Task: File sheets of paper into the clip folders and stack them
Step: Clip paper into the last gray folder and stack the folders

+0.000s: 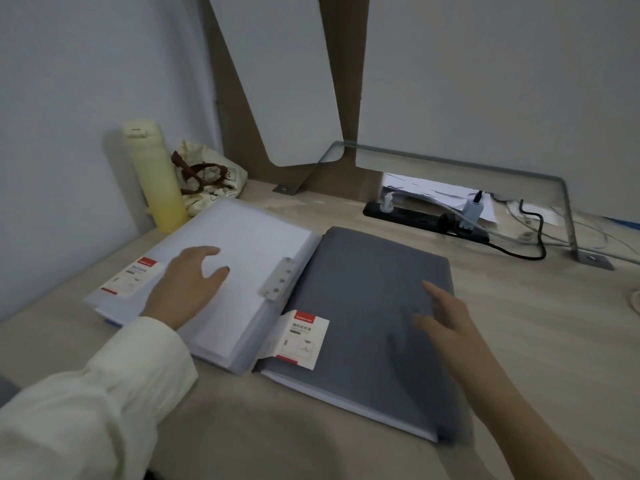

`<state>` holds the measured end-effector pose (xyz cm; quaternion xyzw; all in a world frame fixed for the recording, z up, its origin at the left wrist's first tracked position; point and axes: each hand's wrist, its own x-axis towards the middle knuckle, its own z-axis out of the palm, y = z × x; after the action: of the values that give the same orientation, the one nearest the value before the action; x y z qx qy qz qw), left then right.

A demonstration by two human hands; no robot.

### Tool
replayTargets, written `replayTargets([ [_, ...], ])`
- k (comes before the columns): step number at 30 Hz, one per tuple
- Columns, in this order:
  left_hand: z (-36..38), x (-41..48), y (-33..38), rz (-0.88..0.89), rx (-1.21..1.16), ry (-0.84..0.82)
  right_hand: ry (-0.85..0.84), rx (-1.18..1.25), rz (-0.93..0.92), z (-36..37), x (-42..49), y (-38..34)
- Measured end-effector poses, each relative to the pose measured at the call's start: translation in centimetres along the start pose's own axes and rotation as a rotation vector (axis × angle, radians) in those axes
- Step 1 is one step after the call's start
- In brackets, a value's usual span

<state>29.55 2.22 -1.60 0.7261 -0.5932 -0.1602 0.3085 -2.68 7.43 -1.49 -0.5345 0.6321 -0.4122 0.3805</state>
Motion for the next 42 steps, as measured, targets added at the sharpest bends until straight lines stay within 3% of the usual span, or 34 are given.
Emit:
replayTargets([
  [5,-4.3,2.2,-7.2,-0.35,0.208,-0.041,-0.3,-0.037,-0.095,7.3,0.3,-3.3],
  [8,-5.4,2.5,-9.3,-0.405,0.081,-0.12,-0.438,0.046,0.032,11.2,0.6,-5.2],
  [11,-6.4,2.6,-9.9,-0.368,0.107,-0.145,-0.514,0.156,0.224,14.0,1.3,-6.1],
  [19,-7.5,3.5,-9.8,-0.384,-0.009,-0.285,-0.485,0.255,0.394,17.5,2.0,-6.1],
  [27,-8.5,4.0,-9.8,-0.423,-0.284,-0.231,-0.36,0.392,0.422,17.5,1.8,-6.0],
  [31,-10.3,3.9,-8.7,-0.541,-0.57,-0.299,-0.366,0.365,0.429,16.9,1.7,-6.7],
  [35,-11.7,2.8,-8.9,-0.501,-0.823,-0.427,-0.343,0.326,0.413,16.6,2.0,-7.2],
  [42,-11.7,0.3,-8.5,-0.485,-1.162,-0.266,-0.266,0.373,0.281,15.6,1.9,-7.9],
])
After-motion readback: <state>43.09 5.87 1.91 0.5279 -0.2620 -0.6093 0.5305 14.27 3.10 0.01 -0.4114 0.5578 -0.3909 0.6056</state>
